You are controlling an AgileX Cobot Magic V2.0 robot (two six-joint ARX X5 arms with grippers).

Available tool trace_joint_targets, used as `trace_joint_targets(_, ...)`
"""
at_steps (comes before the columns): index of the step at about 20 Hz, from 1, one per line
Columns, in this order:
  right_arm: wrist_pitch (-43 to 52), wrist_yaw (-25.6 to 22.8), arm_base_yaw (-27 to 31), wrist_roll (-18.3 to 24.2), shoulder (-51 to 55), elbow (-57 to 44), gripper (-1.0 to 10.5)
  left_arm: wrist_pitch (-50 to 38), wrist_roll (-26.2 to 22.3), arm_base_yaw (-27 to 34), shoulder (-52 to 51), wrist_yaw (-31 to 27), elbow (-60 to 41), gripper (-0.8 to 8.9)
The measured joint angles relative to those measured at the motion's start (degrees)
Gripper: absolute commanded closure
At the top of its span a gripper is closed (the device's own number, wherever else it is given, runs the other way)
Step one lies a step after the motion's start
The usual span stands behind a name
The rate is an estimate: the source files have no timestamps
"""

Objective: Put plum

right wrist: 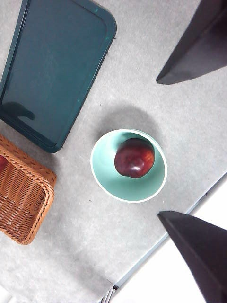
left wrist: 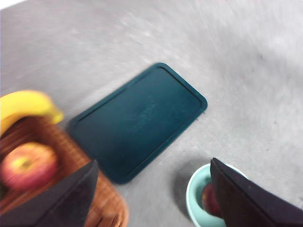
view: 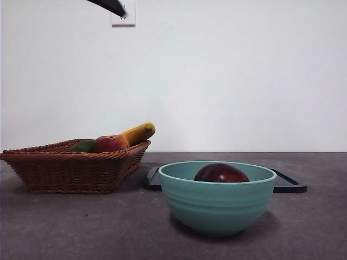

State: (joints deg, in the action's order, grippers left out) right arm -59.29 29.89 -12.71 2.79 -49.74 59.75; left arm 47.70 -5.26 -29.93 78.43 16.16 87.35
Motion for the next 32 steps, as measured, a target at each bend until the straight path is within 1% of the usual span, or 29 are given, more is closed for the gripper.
trace_joint_targets(3,0.0,0.0,0.0,0.0,0.0,0.0,5.2,1.4,0.02,3.85,-5.86,4.11,-3.87,4.3)
trace_joint_targets(7,0.0,0.0,0.0,0.0,0.0,0.0,5.2,1.86,0.04,5.44,-12.81,6.97,-15.93,4.3)
trace_joint_targets(9,0.0,0.0,0.0,0.0,0.0,0.0,5.2,1.97,0.13,5.42,-16.2,11.69,-22.03,4.33)
trace_joint_targets(11,0.0,-0.02,0.0,0.02,0.0,0.0,5.2,2.49,0.24,5.38,-19.34,19.3,-26.88,4.4)
trace_joint_targets(12,0.02,0.0,0.0,0.02,0.0,0.0,5.2,2.93,0.24,5.29,-20.41,21.57,-28.68,4.4)
trace_joint_targets(14,0.0,0.0,0.0,0.02,0.0,0.0,5.2,3.58,0.24,5.27,-21.42,21.94,-30.99,4.4)
trace_joint_targets(23,-0.04,-0.02,-0.35,-0.22,-1.79,0.0,5.2,3.89,0.24,5.31,-21.44,21.94,-31.12,4.4)
trace_joint_targets(28,0.39,-0.44,-5.18,-1.14,-8.79,0.0,5.2,3.89,0.24,5.31,-21.44,21.94,-31.12,4.4)
trace_joint_targets(30,4.17,-1.9,-7.72,-1.75,-11.58,-0.92,5.2,3.87,0.24,5.31,-21.44,21.94,-31.12,4.4)
trace_joint_targets(32,10.03,-2.97,-9.29,-3.21,-13.16,-4.59,5.2,3.85,0.24,5.31,-21.44,21.94,-31.12,4.4)
